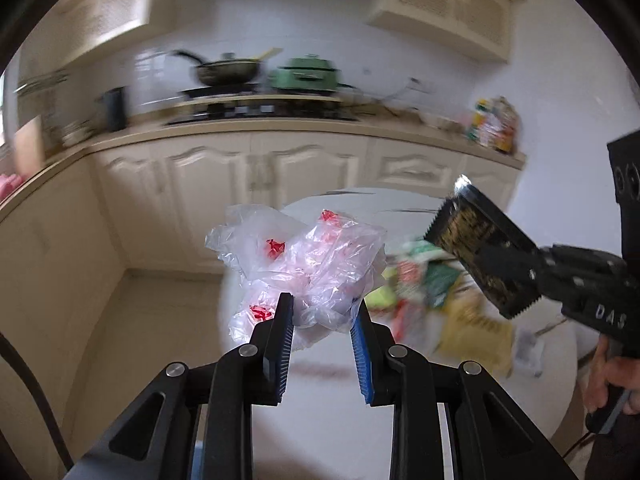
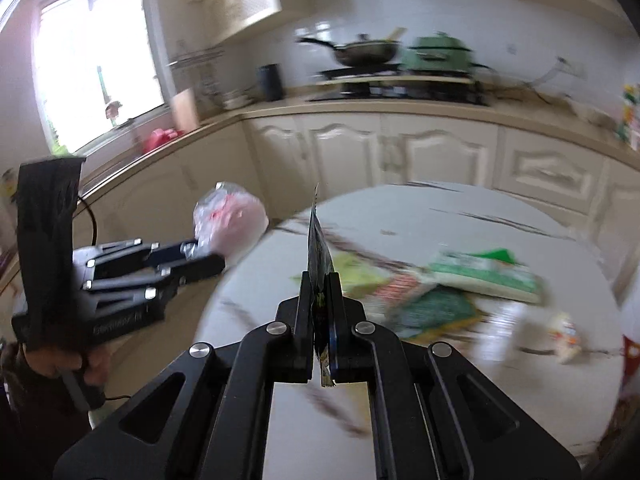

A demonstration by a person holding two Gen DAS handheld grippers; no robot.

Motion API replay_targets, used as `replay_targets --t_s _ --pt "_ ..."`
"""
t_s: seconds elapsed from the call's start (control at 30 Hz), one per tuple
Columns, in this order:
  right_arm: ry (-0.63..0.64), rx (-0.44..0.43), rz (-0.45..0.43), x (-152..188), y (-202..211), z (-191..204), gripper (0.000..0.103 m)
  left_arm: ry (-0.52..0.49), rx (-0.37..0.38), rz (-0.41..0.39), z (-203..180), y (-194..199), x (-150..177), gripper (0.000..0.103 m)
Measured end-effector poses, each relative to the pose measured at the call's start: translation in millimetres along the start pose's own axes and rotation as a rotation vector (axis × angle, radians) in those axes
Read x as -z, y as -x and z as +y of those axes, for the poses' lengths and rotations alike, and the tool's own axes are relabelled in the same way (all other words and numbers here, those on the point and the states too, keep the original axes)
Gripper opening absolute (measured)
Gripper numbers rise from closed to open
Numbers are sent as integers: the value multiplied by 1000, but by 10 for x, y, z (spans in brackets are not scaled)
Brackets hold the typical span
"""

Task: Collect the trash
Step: 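Carry bag and black packet over the blue bin and open both tools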

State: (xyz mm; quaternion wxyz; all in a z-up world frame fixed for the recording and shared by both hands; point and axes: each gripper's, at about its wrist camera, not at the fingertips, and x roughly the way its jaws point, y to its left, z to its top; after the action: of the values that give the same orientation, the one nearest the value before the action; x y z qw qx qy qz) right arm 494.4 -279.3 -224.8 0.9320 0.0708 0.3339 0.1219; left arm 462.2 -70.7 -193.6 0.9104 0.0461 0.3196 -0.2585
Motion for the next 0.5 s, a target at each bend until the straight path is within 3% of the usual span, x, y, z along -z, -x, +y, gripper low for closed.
replay_targets --t_s 0.3,0.5 --pt "199 -242 96 38 -796 1710 6 246 -229 85 1447 951 1072 24" --pt "280 -320 260 521 -1710 2511 6 380 -291 200 2131 865 1753 24"
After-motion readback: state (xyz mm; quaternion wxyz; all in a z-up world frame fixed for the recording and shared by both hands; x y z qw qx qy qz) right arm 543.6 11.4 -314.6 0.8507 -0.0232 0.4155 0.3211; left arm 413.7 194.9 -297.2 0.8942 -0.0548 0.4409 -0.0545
